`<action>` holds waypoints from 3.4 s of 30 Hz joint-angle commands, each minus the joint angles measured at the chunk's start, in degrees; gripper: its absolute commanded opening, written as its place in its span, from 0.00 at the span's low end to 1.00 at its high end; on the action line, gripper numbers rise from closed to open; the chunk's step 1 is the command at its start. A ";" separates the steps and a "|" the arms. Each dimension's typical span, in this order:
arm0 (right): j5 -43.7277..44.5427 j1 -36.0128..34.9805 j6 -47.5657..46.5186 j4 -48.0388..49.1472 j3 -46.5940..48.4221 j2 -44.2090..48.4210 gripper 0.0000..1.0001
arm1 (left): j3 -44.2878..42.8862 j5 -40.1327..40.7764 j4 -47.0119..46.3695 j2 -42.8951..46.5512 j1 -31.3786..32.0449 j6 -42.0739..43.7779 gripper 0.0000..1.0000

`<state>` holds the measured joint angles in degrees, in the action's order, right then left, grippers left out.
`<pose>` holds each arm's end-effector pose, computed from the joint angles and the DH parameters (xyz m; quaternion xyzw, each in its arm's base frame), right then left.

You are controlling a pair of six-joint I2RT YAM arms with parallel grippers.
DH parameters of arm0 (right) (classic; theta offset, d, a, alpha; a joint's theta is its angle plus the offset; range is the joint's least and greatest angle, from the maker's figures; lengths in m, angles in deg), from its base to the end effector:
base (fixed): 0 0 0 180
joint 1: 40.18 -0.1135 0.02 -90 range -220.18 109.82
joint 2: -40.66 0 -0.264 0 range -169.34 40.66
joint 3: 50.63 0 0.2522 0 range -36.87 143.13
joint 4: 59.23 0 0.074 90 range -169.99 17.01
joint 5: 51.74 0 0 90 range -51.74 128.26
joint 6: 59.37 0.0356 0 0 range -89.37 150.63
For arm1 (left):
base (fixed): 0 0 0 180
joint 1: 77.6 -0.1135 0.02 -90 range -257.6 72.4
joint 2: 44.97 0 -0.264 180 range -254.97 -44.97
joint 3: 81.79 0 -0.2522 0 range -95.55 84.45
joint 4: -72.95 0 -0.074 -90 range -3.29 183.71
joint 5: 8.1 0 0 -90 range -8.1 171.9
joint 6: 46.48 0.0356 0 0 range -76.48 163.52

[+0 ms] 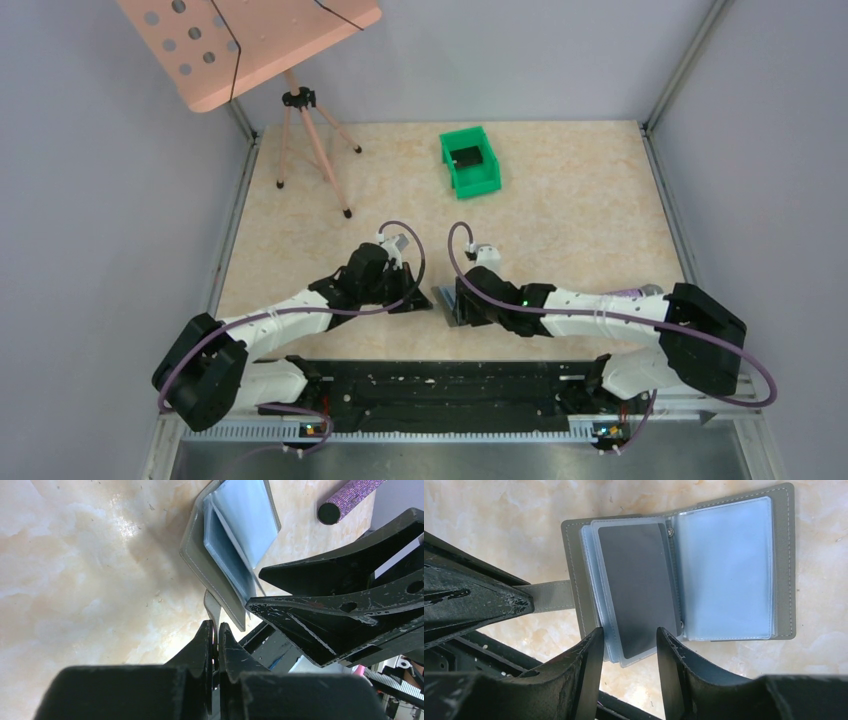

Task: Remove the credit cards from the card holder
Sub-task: Remove the credit card from the card holder.

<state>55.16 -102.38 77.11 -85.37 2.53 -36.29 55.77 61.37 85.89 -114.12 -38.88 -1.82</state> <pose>0.1308 0.2258 0.1863 -0.0772 0.9274 0.1949 0.3097 0.1747 -0.1561 0.1784 0.0243 0.8934 -0.4000 0.2029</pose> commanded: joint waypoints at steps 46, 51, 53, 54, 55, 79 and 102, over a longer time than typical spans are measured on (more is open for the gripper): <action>-4.44 9.16 -11.22 -5.47 3.54 11.13 0.53 | -1.08 11.12 10.80 4.63 -0.13 1.08 0.10; -11.95 15.16 -12.86 0.16 2.06 9.27 0.42 | -4.78 15.16 15.30 4.95 -0.12 0.37 0.40; -14.04 16.42 -13.43 2.25 1.81 7.55 0.40 | -6.41 15.16 16.00 5.01 -0.14 0.30 0.45; -15.39 17.01 -13.73 3.56 1.66 6.73 0.40 | -7.12 14.52 15.72 4.99 -0.14 0.36 0.46; -16.45 17.57 -13.85 4.96 1.55 5.71 0.39 | -7.57 12.72 14.86 4.80 -0.14 0.44 0.46; -24.10 21.85 -7.69 21.43 -12.68 -3.82 0.20 | -6.09 1.76 -10.28 -14.79 0.61 -2.53 0.41; -23.16 20.12 -1.63 22.54 -17.26 -0.98 0.00 | -0.15 2.47 -21.05 -17.37 2.31 -4.52 0.40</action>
<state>31.06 -81.42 74.88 -60.11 -13.63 -37.07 54.56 64.73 71.15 -130.01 -36.98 -5.76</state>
